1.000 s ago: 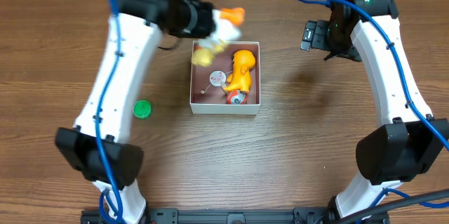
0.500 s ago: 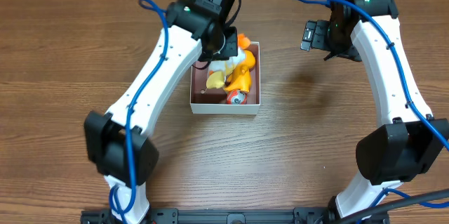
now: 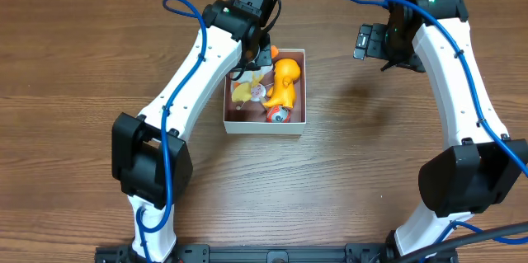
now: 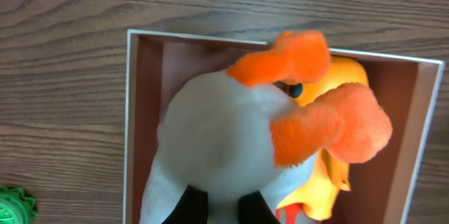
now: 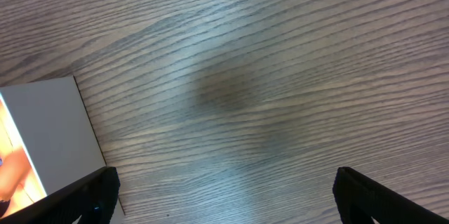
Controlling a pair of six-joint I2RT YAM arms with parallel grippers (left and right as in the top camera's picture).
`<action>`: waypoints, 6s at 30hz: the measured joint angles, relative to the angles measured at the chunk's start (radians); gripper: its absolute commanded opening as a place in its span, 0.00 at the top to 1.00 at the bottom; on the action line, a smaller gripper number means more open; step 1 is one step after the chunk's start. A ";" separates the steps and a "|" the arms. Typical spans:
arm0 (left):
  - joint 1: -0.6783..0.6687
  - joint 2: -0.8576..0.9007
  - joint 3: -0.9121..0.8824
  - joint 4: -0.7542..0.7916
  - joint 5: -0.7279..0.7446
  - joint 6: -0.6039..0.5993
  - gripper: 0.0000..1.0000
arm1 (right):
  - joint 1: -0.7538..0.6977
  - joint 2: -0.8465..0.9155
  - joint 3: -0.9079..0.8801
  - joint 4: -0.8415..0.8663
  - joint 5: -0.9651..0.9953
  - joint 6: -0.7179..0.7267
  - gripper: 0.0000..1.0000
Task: Pack container
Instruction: 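Lift the plush duck with left gripper into the box and release, then move left gripper back over the green round toy, then lower left gripper onto the green toy and grasp it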
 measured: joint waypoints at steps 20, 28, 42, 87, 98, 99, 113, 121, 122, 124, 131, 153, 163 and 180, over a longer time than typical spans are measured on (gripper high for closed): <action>0.000 0.085 -0.017 0.012 -0.018 0.015 0.62 | 0.000 0.000 0.000 0.000 0.000 0.000 0.00; 0.016 0.092 -0.018 0.039 -0.017 0.063 0.40 | 0.000 0.000 0.000 0.000 0.000 0.000 0.00; 0.076 0.027 0.085 -0.241 -0.101 0.094 0.39 | 0.000 0.000 0.000 0.000 0.000 0.000 0.00; 0.343 -0.545 -0.799 0.168 -0.098 0.000 0.25 | 0.000 0.000 0.000 0.000 0.000 0.000 0.00; 0.346 -0.406 -0.829 0.296 -0.134 -0.004 0.00 | 0.000 0.000 0.000 0.000 0.000 0.000 0.00; 0.346 -0.404 -0.829 0.298 -0.136 -0.004 0.00 | 0.000 0.000 0.000 0.000 0.000 0.000 0.00; 0.375 -0.252 -0.829 0.388 -0.130 0.004 0.00 | 0.000 0.000 0.000 0.000 0.000 0.000 0.00; 0.406 -0.222 -0.829 0.403 -0.070 0.035 0.03 | 0.000 0.000 0.000 -0.001 0.000 0.000 0.00; 0.406 -0.222 -0.829 0.403 -0.062 0.043 0.05 | 0.000 0.000 0.000 0.000 0.000 0.000 0.00; 0.406 -0.220 -0.829 0.403 -0.045 0.055 0.10 | 0.000 0.000 0.000 0.000 0.000 0.001 0.00; 0.406 -0.219 -0.829 0.382 -0.015 0.061 0.14 | 0.000 0.000 0.000 0.000 0.000 0.000 0.00; 0.406 -0.211 -0.737 0.244 -0.012 0.088 0.32 | 0.000 0.000 0.000 0.000 0.000 0.000 0.00; 0.406 -0.211 -0.588 0.142 -0.015 0.096 0.18 | 0.000 0.000 0.000 0.000 0.000 0.000 0.00; 0.406 -0.211 -0.719 0.278 0.031 0.104 0.09 | 0.000 0.000 0.000 0.000 0.000 0.000 0.00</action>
